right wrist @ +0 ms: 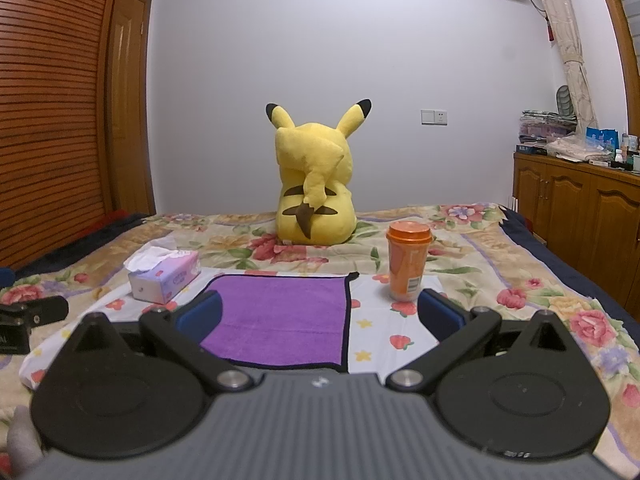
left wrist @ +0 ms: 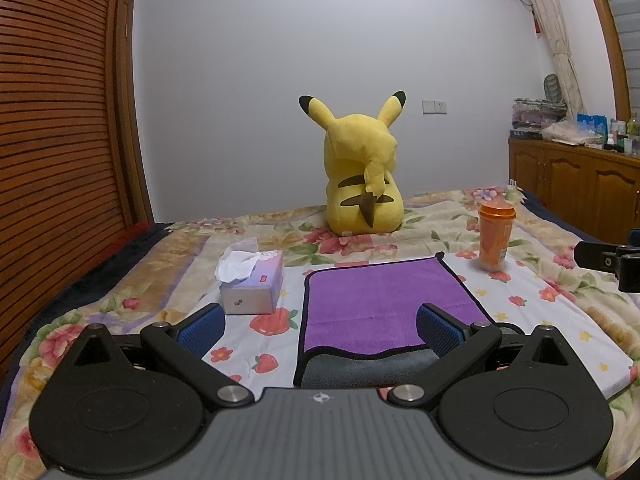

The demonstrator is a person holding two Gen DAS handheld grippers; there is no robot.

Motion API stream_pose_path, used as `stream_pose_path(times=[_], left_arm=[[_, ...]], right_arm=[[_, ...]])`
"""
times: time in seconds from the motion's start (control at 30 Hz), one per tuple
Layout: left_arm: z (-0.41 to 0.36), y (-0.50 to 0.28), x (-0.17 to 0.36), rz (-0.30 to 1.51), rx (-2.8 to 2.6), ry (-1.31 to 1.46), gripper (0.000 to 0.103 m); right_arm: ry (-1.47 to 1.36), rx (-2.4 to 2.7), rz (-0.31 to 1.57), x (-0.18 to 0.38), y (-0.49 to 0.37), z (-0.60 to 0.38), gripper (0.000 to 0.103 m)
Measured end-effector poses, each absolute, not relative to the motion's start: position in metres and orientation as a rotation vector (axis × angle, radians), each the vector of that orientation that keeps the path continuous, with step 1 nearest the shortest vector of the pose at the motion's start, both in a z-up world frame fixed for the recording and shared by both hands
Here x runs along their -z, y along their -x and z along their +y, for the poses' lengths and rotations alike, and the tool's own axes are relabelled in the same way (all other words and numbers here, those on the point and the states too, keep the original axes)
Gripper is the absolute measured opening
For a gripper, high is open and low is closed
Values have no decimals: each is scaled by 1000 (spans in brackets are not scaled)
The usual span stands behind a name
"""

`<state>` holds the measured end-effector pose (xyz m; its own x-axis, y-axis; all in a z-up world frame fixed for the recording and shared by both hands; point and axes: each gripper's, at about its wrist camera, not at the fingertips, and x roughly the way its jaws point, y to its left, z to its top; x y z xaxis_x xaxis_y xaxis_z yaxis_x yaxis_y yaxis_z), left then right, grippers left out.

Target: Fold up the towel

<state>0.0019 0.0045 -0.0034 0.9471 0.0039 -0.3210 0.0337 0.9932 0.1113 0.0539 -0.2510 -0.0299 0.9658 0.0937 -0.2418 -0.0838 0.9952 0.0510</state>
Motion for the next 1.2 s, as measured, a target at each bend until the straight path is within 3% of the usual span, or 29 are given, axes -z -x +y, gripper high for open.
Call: stream_pose_path(times=[1.2], left_arm=[[10, -52, 15, 462, 18, -144, 103]], right_arm=[[-2, -99, 337, 43, -87, -243, 103]])
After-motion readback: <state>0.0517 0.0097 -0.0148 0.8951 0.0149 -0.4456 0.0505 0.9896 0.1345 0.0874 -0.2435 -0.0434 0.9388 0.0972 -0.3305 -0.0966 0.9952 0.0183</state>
